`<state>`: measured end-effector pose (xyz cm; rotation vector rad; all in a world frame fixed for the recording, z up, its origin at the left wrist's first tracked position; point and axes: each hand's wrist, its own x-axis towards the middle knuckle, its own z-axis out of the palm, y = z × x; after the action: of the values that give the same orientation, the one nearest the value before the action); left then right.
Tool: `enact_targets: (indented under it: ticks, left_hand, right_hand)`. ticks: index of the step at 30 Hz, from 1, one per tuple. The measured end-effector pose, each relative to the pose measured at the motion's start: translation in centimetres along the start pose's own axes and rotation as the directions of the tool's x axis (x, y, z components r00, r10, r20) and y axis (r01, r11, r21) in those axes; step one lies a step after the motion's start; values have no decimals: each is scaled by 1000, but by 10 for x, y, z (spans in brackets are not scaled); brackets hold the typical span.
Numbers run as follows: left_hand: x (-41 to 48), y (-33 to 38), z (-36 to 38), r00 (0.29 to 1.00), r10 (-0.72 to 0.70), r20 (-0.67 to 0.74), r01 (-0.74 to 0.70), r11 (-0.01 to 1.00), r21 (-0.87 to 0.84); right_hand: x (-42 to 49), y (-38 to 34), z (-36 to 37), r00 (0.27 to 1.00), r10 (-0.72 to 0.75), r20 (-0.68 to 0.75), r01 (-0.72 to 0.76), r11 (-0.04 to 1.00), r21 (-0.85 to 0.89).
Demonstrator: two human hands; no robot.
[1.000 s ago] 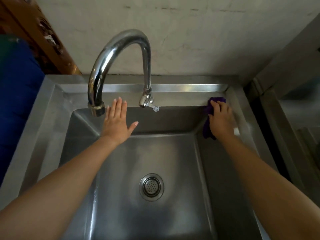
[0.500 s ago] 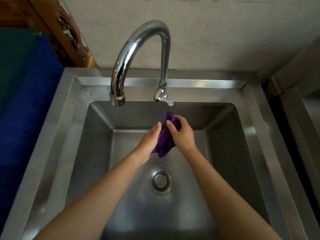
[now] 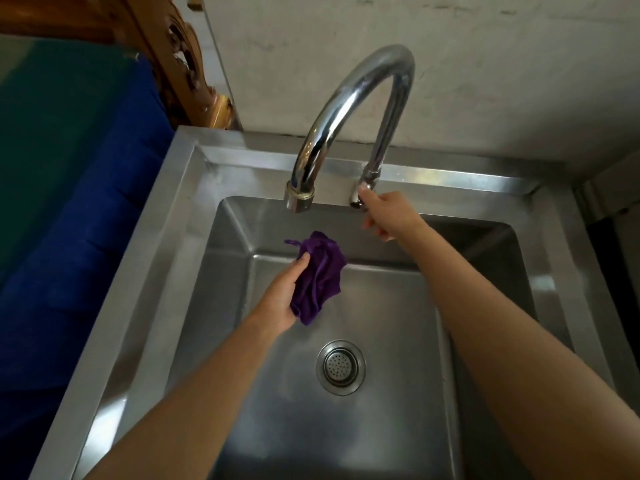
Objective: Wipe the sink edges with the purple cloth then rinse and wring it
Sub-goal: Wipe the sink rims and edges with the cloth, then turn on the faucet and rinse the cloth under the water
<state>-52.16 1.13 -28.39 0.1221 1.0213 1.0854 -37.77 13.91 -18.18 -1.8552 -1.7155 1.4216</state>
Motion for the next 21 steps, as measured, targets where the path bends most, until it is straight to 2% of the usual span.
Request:
enact_targets:
  ticks: [2,6,13,21]
  left_hand:
    - [2,0,-4,1000,-7,8,7,1000,-10]
    - [7,-1,-15,1000,7,-15,-6,1000,6]
    - [12,-3,-30,997,39,-70,-38,999,14]
    - [9,-2,-33,996,36,-78,-32,998,48]
  right_hand:
    - [5,-4,0,1000,1,14,0,997,-73]
    - [11,-5,1,1000,-8,9,8,1000,-21]
    - [16,-10,5,995,-45,-87,33,990,-134]
    - [19,-11,8,991,-57,-121,34,982,-186]
